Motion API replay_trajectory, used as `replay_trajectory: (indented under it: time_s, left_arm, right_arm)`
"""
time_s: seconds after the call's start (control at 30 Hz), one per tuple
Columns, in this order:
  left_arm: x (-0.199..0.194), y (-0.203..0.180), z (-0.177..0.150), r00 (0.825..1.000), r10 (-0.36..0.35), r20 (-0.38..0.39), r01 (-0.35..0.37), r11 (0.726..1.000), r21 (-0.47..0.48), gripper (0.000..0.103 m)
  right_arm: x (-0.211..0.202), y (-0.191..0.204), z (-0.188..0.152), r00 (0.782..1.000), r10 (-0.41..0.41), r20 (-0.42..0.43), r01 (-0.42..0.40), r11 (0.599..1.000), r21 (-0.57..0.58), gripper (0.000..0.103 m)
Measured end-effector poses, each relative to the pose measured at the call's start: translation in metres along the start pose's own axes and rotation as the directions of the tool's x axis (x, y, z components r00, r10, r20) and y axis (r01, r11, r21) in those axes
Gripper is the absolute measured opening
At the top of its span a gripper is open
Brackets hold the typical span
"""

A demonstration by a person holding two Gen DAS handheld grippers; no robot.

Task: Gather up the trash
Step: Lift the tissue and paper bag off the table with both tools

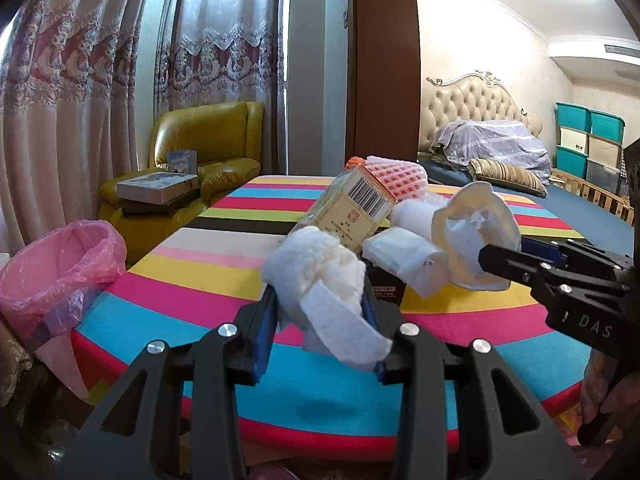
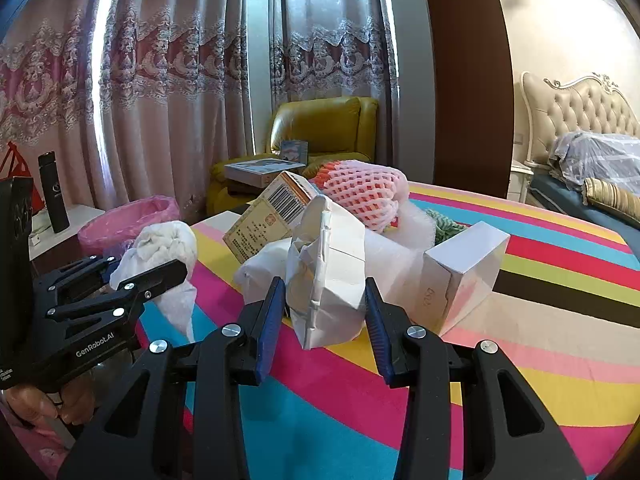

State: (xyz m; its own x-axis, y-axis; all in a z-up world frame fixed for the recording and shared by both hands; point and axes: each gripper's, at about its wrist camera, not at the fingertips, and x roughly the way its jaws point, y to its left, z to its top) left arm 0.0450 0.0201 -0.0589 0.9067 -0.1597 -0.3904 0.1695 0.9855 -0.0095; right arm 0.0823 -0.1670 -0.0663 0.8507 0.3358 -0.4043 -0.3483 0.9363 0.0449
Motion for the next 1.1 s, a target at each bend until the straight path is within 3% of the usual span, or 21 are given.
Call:
replay_trajectory:
  time_s: [0.43,0.77,0.97,1.1]
  left_arm:
    - [-0.004,0.009,0.002,1.000,0.015,0.021,-0.014,1.000,-0.026,0.038]
    - [-0.010,0.037,0.008,0.996,0.067,0.058,-0.061,0.993,-0.101,0.038]
    - [-0.012,0.059,0.011,0.992,0.108,0.068,-0.099,0.987,-0.129,0.038]
    - [-0.005,0.072,0.007,0.993,0.111,0.035,-0.104,0.982,-0.156,0.038]
  right_arm:
    - [-0.002,0.010,-0.004,1.000,0.010,0.004,-0.010,1.000,-0.020,0.040]
    - [-0.006,0.022,0.003,0.999,0.029,0.029,-0.028,0.999,-0.035,0.040]
    - [-0.002,0.014,0.011,1.000,-0.016,0.021,0.016,1.000,0.000,0.040]
    - [0.003,0.010,0.009,0.999,-0.038,-0.003,0.038,0.999,0.013,0.040]
